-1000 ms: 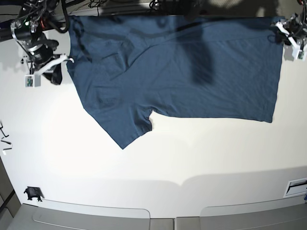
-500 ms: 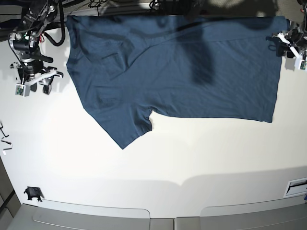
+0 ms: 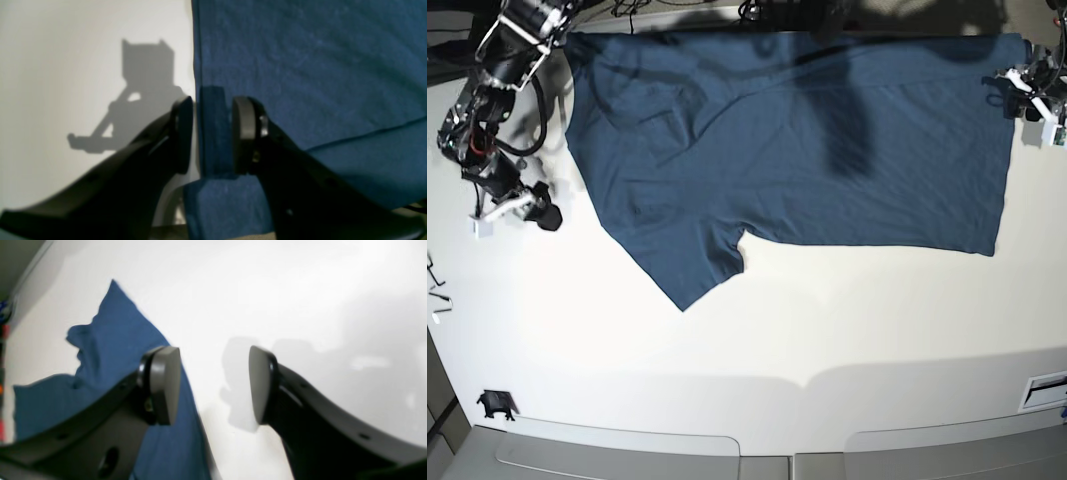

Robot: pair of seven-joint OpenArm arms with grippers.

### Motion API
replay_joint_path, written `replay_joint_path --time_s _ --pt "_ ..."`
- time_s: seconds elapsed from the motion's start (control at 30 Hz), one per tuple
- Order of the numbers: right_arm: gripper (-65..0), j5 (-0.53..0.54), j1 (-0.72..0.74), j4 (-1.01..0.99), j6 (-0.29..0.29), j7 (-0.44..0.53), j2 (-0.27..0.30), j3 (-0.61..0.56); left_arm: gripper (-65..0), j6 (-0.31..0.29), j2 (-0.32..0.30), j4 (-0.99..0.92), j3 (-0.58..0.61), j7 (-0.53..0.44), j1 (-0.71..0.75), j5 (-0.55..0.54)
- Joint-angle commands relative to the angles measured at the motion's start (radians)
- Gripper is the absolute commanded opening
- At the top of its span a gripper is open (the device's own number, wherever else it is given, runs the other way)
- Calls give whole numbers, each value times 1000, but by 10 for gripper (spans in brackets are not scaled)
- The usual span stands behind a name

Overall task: Fold the T-shirt properly
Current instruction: 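Lower the right gripper to the shirt's side edge below the sleeve and grasp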

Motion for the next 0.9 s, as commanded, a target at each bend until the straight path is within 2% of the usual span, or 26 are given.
replay_joint_path --time_s 0.0,0.17,0.37,0.67,0.73,0.8,0.83,0.87 --pt "-337 14 38 -39 6 13 26 -21 -468 4 -18 16 -12 -18 0 -6" --pt "-337 8 117 -244 6 13 24 -149 -468 4 -17 16 -12 -18 0 -6" --pt "-337 16 118 -267 6 -23 -4 -289 -468 4 -17 16 -12 -17 0 -6" --pt "-345 15 119 -267 6 -53 -12 -344 -468 4 -17 16 -12 -17 0 -6" --pt "-436 15 119 -267 6 -53 -13 -344 -468 4 -17 16 -12 -17 0 -6" --pt "-612 15 119 -267 6 -53 -12 -344 -468 4 -18 16 -12 -17 0 -6" --pt "-650 15 119 -267 6 -53 -13 -344 -466 4 -18 16 -12 -16 0 -5" --pt "-650 15 119 -267 6 -53 -13 -344 -452 4 -18 16 -12 -14 -1 -2"
